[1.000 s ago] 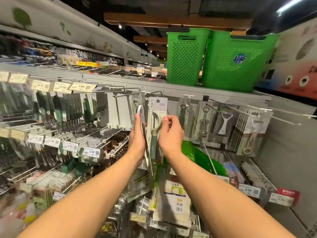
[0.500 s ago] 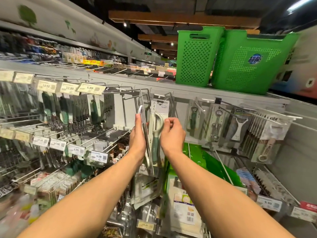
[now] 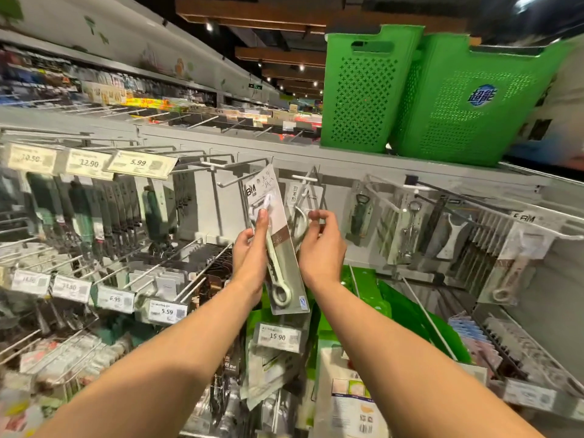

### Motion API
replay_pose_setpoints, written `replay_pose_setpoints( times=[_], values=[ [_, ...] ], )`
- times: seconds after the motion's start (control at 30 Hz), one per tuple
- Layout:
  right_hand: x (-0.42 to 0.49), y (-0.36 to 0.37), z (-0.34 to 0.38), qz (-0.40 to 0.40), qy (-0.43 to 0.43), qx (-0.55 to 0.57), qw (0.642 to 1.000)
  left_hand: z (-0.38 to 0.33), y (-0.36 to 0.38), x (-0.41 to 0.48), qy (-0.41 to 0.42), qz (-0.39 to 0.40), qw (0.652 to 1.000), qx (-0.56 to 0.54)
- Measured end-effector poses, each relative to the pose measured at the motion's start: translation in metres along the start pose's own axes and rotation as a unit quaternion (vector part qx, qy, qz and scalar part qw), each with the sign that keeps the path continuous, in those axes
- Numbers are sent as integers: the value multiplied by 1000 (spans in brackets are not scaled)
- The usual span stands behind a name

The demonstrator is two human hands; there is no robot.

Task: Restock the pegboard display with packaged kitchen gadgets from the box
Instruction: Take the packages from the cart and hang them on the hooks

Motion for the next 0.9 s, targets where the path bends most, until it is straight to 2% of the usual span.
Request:
replay_pose_setpoints(
  times=[0.2,0.33,0.43,0.57,0.73,0.8,0.9],
  values=[
    [32,38,-21,-10,-4,2,1000,10,8,50,-31,22,999,-31],
    [53,55,-36,4,51,52,997,21,14,80,-36,31,999,-7],
    [72,65,-44,-11,31,-15,999,30,22,100,-44,66,996,28],
    [101,82,-59,-21,38,-54,998,44,32,131,-71,48,996,23],
    [127,100,-71,-43,34,-38,998,51,44,155,-50,73,995,50],
    [137,108,-77,-46,58,-37,997,53,47,165,-42,100,992,56],
    [147,116,-80,-26,54,-67,996,52,47,173,-17,104,993,59]
  ],
)
Point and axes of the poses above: each hand's wrist, its own x-axis towards the middle knuckle, its own y-axis out of the palm, z = x × y, the point moved 3 cm from there along x, towards the middle knuckle, and after that the axes turned 8 degrees about -x, right-handed, at the moved point
